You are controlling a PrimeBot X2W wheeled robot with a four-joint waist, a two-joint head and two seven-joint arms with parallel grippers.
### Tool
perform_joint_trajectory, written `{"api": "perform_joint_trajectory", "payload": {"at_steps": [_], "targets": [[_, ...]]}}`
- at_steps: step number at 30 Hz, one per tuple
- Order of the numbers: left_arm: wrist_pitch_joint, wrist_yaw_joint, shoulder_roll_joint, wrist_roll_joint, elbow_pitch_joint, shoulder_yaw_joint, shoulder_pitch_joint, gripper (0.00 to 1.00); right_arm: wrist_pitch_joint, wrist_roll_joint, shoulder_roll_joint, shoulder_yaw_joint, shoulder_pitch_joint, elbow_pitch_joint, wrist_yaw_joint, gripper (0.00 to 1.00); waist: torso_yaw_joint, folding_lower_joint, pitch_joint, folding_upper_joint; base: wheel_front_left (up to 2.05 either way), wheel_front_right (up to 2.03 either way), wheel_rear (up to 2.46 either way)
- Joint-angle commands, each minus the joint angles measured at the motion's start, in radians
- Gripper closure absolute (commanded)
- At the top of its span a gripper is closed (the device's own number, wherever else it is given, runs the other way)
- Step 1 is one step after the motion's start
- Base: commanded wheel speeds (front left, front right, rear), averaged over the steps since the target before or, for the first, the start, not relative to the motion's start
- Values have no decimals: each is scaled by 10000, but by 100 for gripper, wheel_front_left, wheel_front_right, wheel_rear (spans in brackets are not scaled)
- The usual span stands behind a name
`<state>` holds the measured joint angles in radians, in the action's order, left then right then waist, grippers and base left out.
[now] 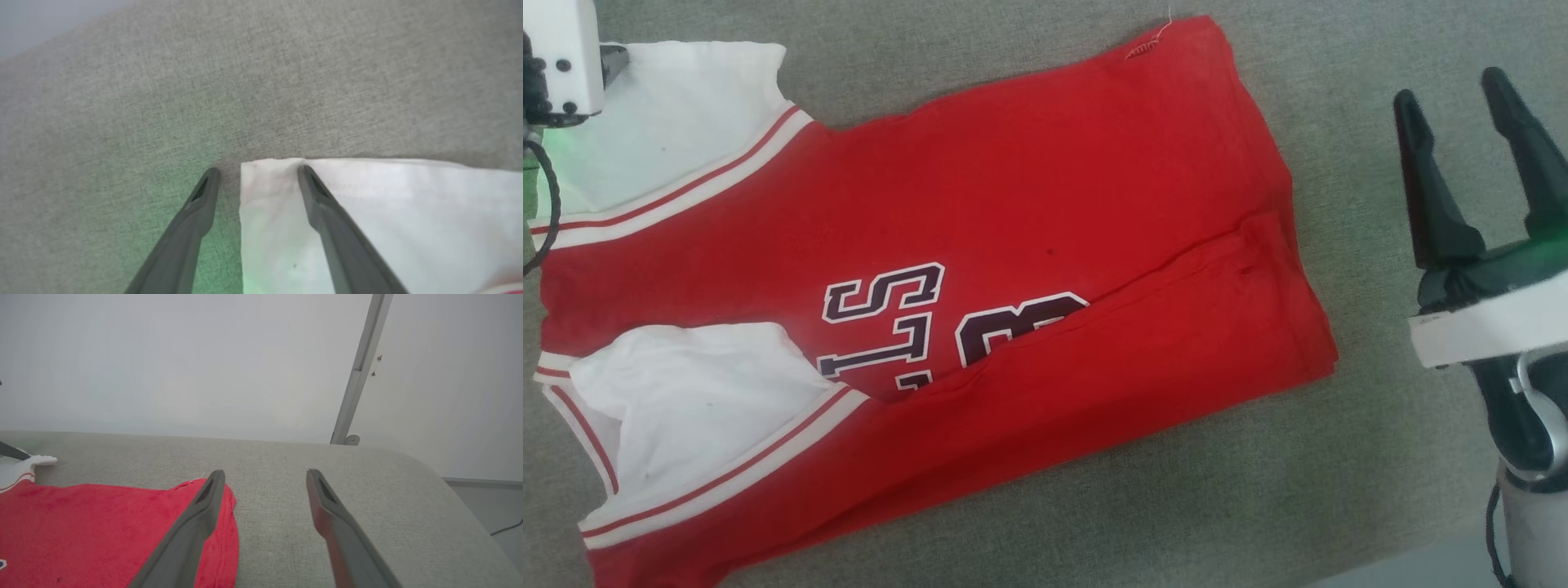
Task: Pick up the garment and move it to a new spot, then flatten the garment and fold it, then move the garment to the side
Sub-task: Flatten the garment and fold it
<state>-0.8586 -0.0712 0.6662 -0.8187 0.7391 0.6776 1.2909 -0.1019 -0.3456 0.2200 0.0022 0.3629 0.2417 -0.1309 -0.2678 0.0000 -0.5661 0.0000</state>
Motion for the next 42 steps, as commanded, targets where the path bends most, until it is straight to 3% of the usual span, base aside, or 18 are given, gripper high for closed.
{"api": "perform_joint_trajectory", "payload": {"at_steps": [1, 6, 12, 22, 31, 32, 33, 42], "targets": [[-286, -29, -14, -70, 310, 192, -431, 100, -167, -116, -6, 64, 180, -43, 7, 0, 8, 0, -12, 0, 0, 0, 0], [-756, -215, -282, -256, 499, 216, -493, 100, -1486, -375, 258, 439, 817, -227, 5, 0, 90, 0, -50, 0, 0, 0, 0], [-617, -170, -579, -285, 458, 270, -395, 100, -3468, -891, 620, 1124, 2464, -1308, 5, 0, 249, 0, -144, 0, 0, 0, 0], [-400, -146, -999, -294, 571, 336, -107, 100, -5446, -1480, 951, 2433, 5196, -4652, 8, 0, 595, 0, -322, 0, 0, 0, 0], [-233, -58, -1266, -298, 785, 409, 48, 100, -6637, -2111, 952, 3853, 6313, -6959, 8, 0, 817, 0, -418, 0, 0, 0, 0], [-190, -45, -1306, -301, 804, 407, 72, 100, -6672, -2194, 955, 3986, 6392, -7123, 8, 55, 843, 0, -424, 0, 0, 0, 0], [-131, -35, -1343, -307, 822, 405, 93, 100, -6646, -2198, 1004, 4108, 6485, -7258, 7, 100, 874, 0, -427, 0, 0, 0, 0], [318, 337, -1561, -253, 873, 451, 255, 100, -6028, -2399, 1414, 4530, 6689, -7555, 11, 100, 1296, 0, -12, 0, 0, 0, 0]]}}
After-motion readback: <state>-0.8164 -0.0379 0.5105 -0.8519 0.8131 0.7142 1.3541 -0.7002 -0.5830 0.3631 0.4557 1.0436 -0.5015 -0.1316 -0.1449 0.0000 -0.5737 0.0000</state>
